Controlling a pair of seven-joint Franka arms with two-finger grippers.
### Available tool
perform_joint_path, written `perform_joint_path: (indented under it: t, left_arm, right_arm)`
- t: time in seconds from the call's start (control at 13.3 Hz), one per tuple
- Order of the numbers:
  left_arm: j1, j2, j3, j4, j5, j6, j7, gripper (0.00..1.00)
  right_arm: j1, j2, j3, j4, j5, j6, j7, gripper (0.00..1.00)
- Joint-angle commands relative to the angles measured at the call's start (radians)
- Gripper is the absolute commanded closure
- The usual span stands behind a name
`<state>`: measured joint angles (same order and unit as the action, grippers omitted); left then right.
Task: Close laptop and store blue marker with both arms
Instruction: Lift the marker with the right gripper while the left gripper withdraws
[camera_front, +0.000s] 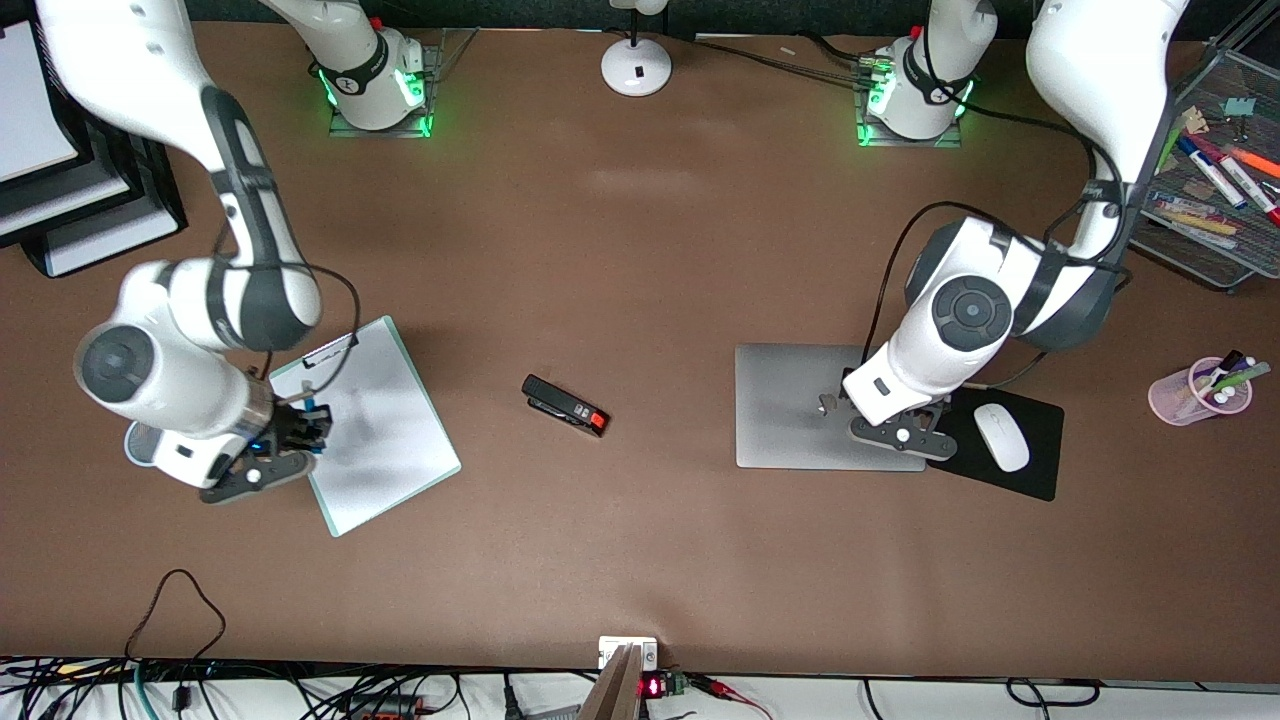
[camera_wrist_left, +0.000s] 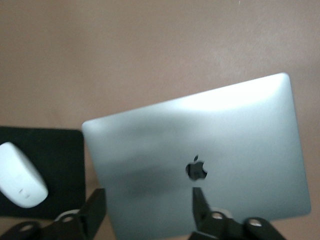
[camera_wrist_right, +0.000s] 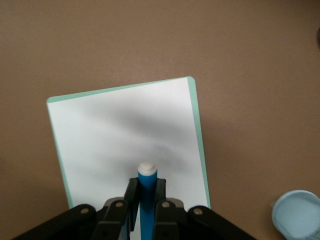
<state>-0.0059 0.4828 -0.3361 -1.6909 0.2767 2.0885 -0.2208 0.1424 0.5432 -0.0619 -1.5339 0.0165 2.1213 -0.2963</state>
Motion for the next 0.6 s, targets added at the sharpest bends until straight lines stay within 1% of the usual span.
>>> perform_joint_path:
  t: [0.0,0.15,0.3,0.52]
  left_arm:
    - [0.024,-0.102,-0.046,-0.02,0.01,-0.12,0.012,0.0]
    - [0.032,-0.16,-0.075,-0.018,-0.001,-0.214,0.012,0.0]
    - [0.032,-0.216,-0.081,-0.013,-0.057,-0.295,0.012,0.0]
    - [0.049,-0.3,-0.083,-0.01,-0.128,-0.396,0.012,0.0]
  right_arm:
    - [-0.013,-0.072,0.002,0.017,0.016,-0.093,-0.043,0.99]
    - [-0.023,-0.078,-0.006,0.072,0.014,-0.144,-0.095,0.99]
    - [-0.05,-0.104,-0.006,0.089,0.014,-0.156,-0.182,0.99]
    - [-0.092,-0.16,-0.007,0.089,0.029,-0.152,-0.433,0.99]
